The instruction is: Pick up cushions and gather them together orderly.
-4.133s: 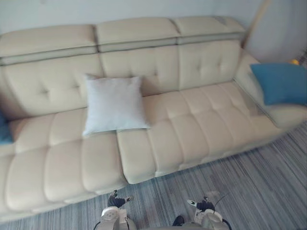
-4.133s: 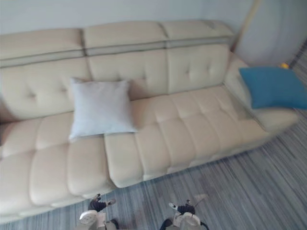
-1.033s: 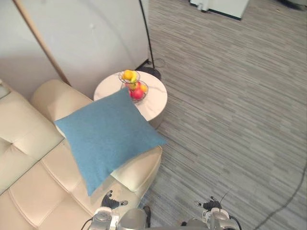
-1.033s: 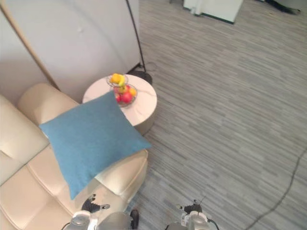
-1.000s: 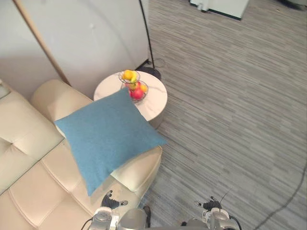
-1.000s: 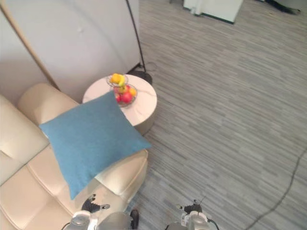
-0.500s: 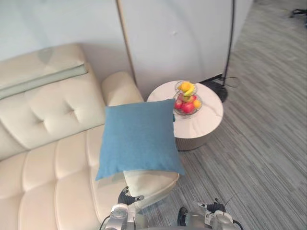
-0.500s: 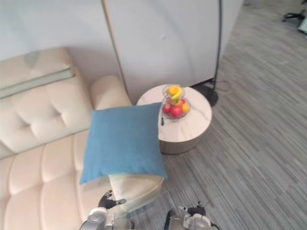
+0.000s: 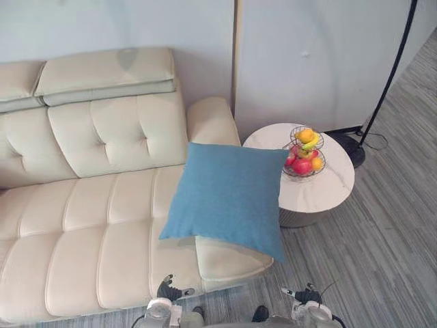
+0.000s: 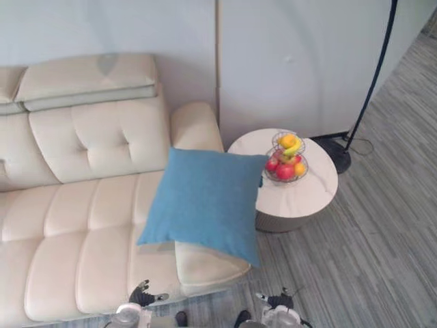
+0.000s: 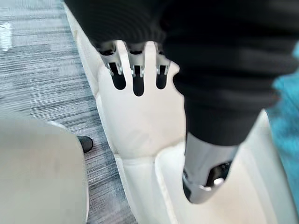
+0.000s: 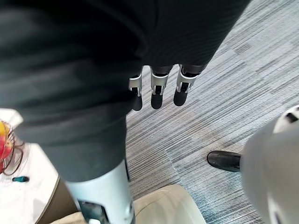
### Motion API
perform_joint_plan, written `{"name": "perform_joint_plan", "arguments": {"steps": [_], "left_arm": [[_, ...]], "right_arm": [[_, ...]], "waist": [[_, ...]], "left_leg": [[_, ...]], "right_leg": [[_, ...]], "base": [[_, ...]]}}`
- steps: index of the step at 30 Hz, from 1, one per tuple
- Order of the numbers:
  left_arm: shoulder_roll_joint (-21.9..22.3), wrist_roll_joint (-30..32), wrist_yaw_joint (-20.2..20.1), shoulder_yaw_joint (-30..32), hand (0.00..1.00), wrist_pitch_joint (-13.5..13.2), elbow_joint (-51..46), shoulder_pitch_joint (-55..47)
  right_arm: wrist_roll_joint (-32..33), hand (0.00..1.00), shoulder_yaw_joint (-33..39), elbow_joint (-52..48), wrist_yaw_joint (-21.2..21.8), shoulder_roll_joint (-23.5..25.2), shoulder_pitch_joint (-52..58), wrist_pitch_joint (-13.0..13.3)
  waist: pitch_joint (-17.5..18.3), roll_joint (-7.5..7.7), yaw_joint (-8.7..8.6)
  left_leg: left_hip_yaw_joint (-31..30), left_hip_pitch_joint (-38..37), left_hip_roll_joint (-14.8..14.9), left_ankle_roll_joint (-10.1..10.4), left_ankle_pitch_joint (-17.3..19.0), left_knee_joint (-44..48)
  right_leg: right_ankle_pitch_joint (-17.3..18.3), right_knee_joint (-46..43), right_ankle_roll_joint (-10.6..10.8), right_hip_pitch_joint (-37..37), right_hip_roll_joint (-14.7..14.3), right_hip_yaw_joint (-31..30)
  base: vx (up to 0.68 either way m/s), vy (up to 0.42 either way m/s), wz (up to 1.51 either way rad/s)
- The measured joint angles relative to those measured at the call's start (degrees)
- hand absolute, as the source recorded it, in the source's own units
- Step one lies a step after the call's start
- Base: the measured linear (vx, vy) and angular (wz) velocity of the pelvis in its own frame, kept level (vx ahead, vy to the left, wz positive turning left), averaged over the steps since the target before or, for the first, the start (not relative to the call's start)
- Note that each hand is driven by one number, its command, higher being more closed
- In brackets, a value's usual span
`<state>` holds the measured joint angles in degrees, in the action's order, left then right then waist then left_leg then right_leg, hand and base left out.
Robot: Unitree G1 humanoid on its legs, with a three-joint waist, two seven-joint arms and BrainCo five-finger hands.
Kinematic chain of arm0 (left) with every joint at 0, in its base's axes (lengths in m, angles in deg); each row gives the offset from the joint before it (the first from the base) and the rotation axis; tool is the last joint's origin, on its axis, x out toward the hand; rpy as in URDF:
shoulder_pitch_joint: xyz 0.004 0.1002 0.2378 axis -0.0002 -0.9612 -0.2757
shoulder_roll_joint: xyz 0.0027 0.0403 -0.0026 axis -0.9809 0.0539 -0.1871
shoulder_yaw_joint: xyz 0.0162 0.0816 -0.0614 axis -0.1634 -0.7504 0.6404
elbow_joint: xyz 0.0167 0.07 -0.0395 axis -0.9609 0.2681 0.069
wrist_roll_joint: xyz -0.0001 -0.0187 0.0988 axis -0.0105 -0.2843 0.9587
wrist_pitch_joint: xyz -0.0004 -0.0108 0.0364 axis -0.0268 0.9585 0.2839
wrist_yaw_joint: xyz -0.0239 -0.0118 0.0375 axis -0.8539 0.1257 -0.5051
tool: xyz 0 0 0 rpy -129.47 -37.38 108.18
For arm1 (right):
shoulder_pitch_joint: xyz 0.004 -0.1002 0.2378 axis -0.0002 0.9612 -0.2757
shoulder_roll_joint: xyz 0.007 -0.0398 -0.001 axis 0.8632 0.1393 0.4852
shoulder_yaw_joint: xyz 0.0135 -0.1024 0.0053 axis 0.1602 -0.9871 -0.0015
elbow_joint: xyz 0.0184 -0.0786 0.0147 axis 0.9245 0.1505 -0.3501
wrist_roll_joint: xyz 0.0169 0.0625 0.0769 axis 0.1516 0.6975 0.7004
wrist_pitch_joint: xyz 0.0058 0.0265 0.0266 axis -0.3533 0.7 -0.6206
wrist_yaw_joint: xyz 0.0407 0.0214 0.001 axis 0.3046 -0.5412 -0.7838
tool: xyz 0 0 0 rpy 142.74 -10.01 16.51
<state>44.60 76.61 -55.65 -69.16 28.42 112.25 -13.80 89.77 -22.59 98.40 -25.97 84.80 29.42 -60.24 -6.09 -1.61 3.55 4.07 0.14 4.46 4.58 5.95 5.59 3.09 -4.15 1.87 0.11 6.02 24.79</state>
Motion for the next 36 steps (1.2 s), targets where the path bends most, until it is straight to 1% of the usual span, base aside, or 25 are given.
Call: {"name": "perform_joint_plan", "arguments": {"steps": [2,4,7,9,10,13,16,17,19,20,22,25,28,29,31,33,34,36], "left_arm": [[-1.02,-1.35,-0.03,1.94,0.00,-0.04,-2.80,-1.61],[-2.38,-4.09,-0.13,4.10,0.00,-0.23,-8.50,-3.43],[-4.16,-6.84,-0.16,7.26,0.00,-1.87,-15.19,-5.06],[-4.57,-7.91,-0.05,8.71,0.00,-2.29,-17.72,-4.98],[-5.05,-8.46,-0.01,8.76,0.00,-2.39,-19.77,-4.96],[-5.14,-8.95,0.40,8.75,0.00,-2.41,-23.40,-4.77],[-4.94,-8.96,1.70,8.67,0.00,-2.42,-25.53,-3.56],[-4.72,-8.96,2.49,8.48,0.00,-2.41,-26.28,-2.45],[-4.72,-8.96,2.87,8.26,0.00,-2.43,-26.75,-1.38],[-4.72,-8.95,3.64,7.68,0.00,-2.42,-27.01,0.41],[-4.74,-8.94,4.39,6.94,0.00,-2.42,-27.22,1.98],[-4.87,-8.90,6.18,2.84,0.00,-2.40,-27.59,7.48],[-4.83,-8.89,7.66,-0.90,0.00,-2.39,-27.49,13.73],[-4.79,-8.91,7.89,-1.62,0.00,-2.38,-27.44,15.23],[-4.92,-8.97,9.08,-3.55,0.00,-2.41,-26.78,20.25],[-5.15,-9.54,9.97,-5.09,0.00,-2.42,-24.22,24.91],[-5.40,-10.07,10.03,-5.97,1.00,-2.40,-22.95,27.18],[-5.55,-10.24,10.11,-7.35,1.00,-2.38,-22.52,29.76]], "right_arm": [[-0.01,0.00,-0.05,-4.65,-0.14,-0.60,-0.11,0.19],[-0.05,0.00,-0.18,-11.74,-0.13,-2.48,-0.20,0.88],[-0.15,0.00,-0.39,-18.59,-0.05,-4.79,-0.55,2.18],[-0.15,0.00,-0.54,-21.22,0.01,-5.24,-0.68,2.60],[-0.16,0.00,-0.95,-22.72,0.23,-5.29,-0.85,2.70],[-0.05,0.00,-2.65,-25.31,0.67,-5.33,-1.10,2.75],[0.07,0.00,-4.76,-27.10,0.76,-5.25,-1.65,3.12],[0.20,0.00,-6.12,-27.11,0.93,-5.04,-2.53,3.15],[1.13,0.00,-7.56,-27.12,1.13,-5.00,-3.48,3.18],[2.50,0.00,-8.57,-27.12,1.14,-4.30,-4.91,3.18],[2.96,0.00,-9.77,-27.12,1.15,-3.96,-5.94,3.18],[4.72,0.00,-13.54,-27.11,0.87,-3.43,-9.57,3.25],[5.05,0.00,-16.49,-27.07,0.06,-1.94,-14.57,3.35],[5.05,0.00,-17.17,-27.02,-0.25,-1.70,-15.76,3.35],[5.09,0.00,-18.41,-26.58,-2.13,-1.80,-19.91,3.36],[5.29,0.00,-18.38,-26.39,-3.48,-2.15,-22.89,3.37],[5.92,1.00,-18.44,-26.33,-4.32,-2.08,-24.24,3.40],[6.52,1.00,-18.58,-26.14,-5.04,-2.09,-25.98,3.71]], "waist": [[0.23,0.14,-0.04],[0.30,0.29,-0.03],[0.74,0.94,0.03],[0.95,1.26,0.01],[1.08,1.50,0.03],[1.31,1.84,-0.02],[1.43,2.08,-0.01],[1.43,2.08,0.01],[1.42,2.11,0.01],[1.27,2.23,0.07],[0.90,2.55,0.08],[-1.62,3.33,0.47],[-5.37,3.90,1.07],[-6.25,3.93,1.23],[-9.31,3.78,1.51],[-11.21,3.74,1.56],[-11.89,3.64,1.55],[-12.48,3.49,1.55]], "left_leg": [[0.00,-0.39,0.03,0.10,-0.98,-1.62],[-0.12,-0.58,0.12,0.07,-2.02,-3.46],[-0.14,-1.23,0.12,0.04,-3.58,-5.78],[-0.16,-1.30,0.11,0.04,-4.07,-6.72],[-0.19,-1.23,0.10,-0.02,-4.43,-7.21],[-0.23,-1.14,0.01,-0.10,-5.02,-8.19],[-0.41,-1.08,-0.03,0.12,-5.51,-9.09],[-0.64,-0.77,-0.03,0.16,-5.65,-9.37],[-0.85,-0.13,-0.02,0.17,-5.79,-9.35],[-1.30,1.08,0.01,0.24,-6.15,-9.32],[-1.58,2.00,0.04,0.23,-6.21,-9.10],[-2.65,4.93,0.02,0.24,-6.21,-7.39],[-2.95,8.41,0.03,0.24,-6.21,-5.73],[-2.95,9.49,0.01,0.24,-6.21,-5.06],[-2.99,12.51,-0.02,0.24,-6.21,-3.25],[-2.92,14.69,-0.02,0.19,-6.36,-2.25],[-2.77,15.82,-0.02,0.20,-6.57,-2.09],[-2.47,17.49,-0.01,0.25,-7.07,-1.95]], "right_leg": [[-0.59,0.68,-0.19,0.21,-0.26,-0.05],[-1.52,1.66,-0.48,-0.03,-0.62,-0.02],[-2.67,3.21,-0.66,-0.02,-1.02,-0.22],[-3.14,4.03,-0.65,-0.05,-1.20,-0.27],[-3.36,4.71,-0.26,-0.08,-1.36,-0.35],[-3.96,5.84,0.01,-0.14,-1.53,-0.44],[-4.28,6.61,0.01,-0.27,-1.77,-0.54],[-4.54,6.60,-0.39,-0.65,-1.84,-0.47],[-4.70,6.62,-0.60,-1.47,-1.91,-0.39],[-5.01,6.62,-0.95,-2.54,-2.01,-0.04],[-5.09,6.65,-1.07,-3.22,-2.08,0.06],[-5.28,6.59,-1.37,-4.66,-1.94,-0.25],[-5.83,6.20,-2.10,-7.46,-1.87,-0.38],[-6.00,6.02,-2.30,-8.32,-1.79,-0.43],[-6.03,4.30,-2.34,-11.21,-1.35,-0.60],[-6.16,3.06,-2.55,-13.68,-1.06,-0.96],[-6.20,2.37,-2.60,-15.15,-0.91,-1.30],[-6.42,1.75,-2.93,-17.24,-0.80,-1.66]], "base": [[-0.07,-0.009,-0.01],[-0.07,-0.006,0.01],[-0.07,-0.007,-0.03],[-0.07,-0.005,-0.03],[-0.06,-0.001,-0.02],[-0.01,0.000,0.00],[0.03,0.003,0.02],[0.05,0.003,0.03],[0.07,0.000,0.06],[0.08,-0.004,0.08],[0.07,-0.009,0.07],[0.03,0.007,0.18],[-0.04,0.015,0.05],[-0.06,0.019,-0.03],[-0.08,0.022,-0.03],[-0.10,0.026,-0.07],[-0.10,0.023,-0.09],[-0.08,0.010,-0.10]]}}
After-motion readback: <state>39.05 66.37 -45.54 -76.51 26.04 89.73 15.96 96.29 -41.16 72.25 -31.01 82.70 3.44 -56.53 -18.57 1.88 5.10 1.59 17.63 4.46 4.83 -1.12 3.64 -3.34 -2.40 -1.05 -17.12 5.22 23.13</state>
